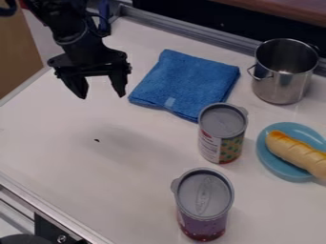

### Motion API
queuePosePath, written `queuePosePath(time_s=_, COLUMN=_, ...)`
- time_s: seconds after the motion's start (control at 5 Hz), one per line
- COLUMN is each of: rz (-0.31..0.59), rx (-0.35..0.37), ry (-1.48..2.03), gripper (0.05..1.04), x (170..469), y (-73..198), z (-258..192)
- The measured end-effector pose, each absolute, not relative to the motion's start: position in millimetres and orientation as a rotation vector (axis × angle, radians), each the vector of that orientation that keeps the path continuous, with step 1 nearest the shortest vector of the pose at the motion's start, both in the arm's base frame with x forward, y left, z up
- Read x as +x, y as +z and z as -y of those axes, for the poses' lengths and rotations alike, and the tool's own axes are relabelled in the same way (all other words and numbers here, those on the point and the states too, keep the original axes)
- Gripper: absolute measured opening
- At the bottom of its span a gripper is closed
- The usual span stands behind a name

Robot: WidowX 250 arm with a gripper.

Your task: Move the can to the left side of the table

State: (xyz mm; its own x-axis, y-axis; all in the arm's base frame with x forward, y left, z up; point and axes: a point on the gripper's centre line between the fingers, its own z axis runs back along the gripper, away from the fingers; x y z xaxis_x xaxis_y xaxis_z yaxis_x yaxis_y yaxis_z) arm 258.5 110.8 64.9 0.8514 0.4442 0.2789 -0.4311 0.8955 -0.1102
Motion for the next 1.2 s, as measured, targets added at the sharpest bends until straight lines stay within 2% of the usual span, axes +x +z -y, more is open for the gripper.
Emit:
queuePosePath(time_s=0.2, rz=0.275, rx=-0.052, ry=0.468, gripper=0.996, x=253, y=58, z=-107)
queuePosePath(time_s=0.4, rz=0.239, rx=-0.051, ry=0.526, gripper=0.996, x=240, y=57, z=-83)
queuePosePath(time_s=0.8, rz=0.311, rx=-0.03, ry=0.691, gripper=0.996, x=221, y=57, z=-39)
queuePosePath(time_s=1.2, rz=0.269, rx=-0.013, ry=0.923, gripper=0.996, x=190, y=68, z=25)
